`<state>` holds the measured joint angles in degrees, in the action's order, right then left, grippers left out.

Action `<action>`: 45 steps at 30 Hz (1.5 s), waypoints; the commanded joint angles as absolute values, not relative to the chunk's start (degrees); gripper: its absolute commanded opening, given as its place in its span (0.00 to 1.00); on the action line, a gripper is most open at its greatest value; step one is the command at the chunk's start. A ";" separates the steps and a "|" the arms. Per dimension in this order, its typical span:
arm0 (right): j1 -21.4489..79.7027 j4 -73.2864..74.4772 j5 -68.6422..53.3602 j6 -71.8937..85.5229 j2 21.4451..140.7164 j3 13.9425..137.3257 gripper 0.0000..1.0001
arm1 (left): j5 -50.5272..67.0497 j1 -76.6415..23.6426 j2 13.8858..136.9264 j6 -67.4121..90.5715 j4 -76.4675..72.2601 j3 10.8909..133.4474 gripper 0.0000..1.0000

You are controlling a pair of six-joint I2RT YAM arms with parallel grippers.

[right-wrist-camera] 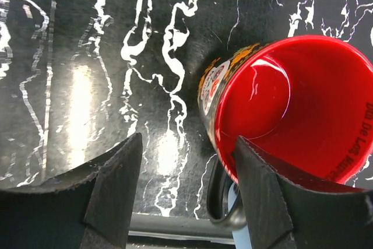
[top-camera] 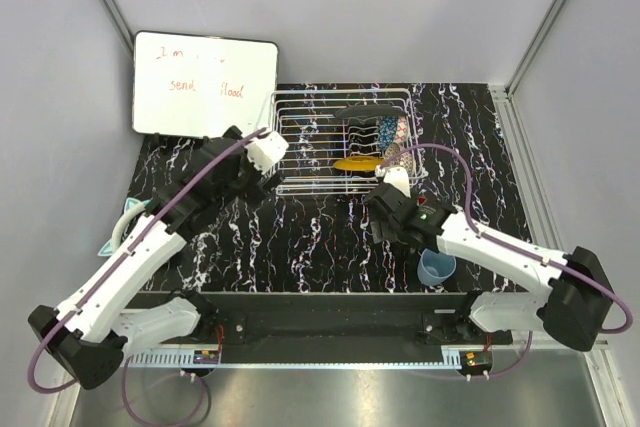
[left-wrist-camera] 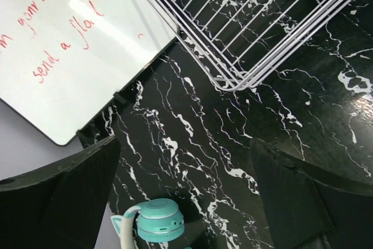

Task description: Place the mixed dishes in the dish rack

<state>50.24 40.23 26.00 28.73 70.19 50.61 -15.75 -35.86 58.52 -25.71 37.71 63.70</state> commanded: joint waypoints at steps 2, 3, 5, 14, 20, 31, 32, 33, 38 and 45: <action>50.54 37.45 25.93 29.89 73.56 49.58 0.70 | -8.88 -30.16 57.57 -22.06 36.22 63.90 0.99; 50.54 37.09 26.19 29.80 74.00 49.57 0.70 | -8.09 -29.45 58.09 -21.89 35.60 63.55 0.99; 50.54 36.91 26.28 29.45 75.31 49.83 0.70 | -7.82 -27.96 58.88 -21.45 32.97 62.06 0.99; 50.54 36.65 25.58 29.27 76.55 50.10 0.61 | -6.59 -21.19 75.66 -15.29 28.83 68.46 0.99; 50.54 35.95 21.19 29.62 76.38 50.10 0.36 | -5.80 -20.65 86.73 -15.20 28.31 74.00 0.99; 50.54 36.65 16.35 32.17 70.23 47.20 0.03 | -4.04 -20.57 98.26 -15.99 24.70 77.61 0.97; 50.45 36.74 15.30 32.25 69.88 47.11 0.02 | -3.61 -20.65 98.70 -16.61 24.26 76.91 0.97; 50.54 36.83 14.86 32.43 69.53 47.02 0.02 | -3.26 -20.65 98.96 -17.31 23.56 76.56 0.97; 50.54 36.83 13.19 31.12 69.96 48.42 0.02 | -1.14 -21.35 98.70 -17.58 23.38 74.28 0.89; 50.54 36.56 7.57 27.60 70.84 51.33 0.02 | -1.05 -25.65 95.28 -17.93 20.92 68.04 0.81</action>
<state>49.93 38.87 14.94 28.25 70.74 48.31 -3.16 -22.76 99.13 -17.12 22.68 71.46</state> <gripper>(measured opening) 0.159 0.829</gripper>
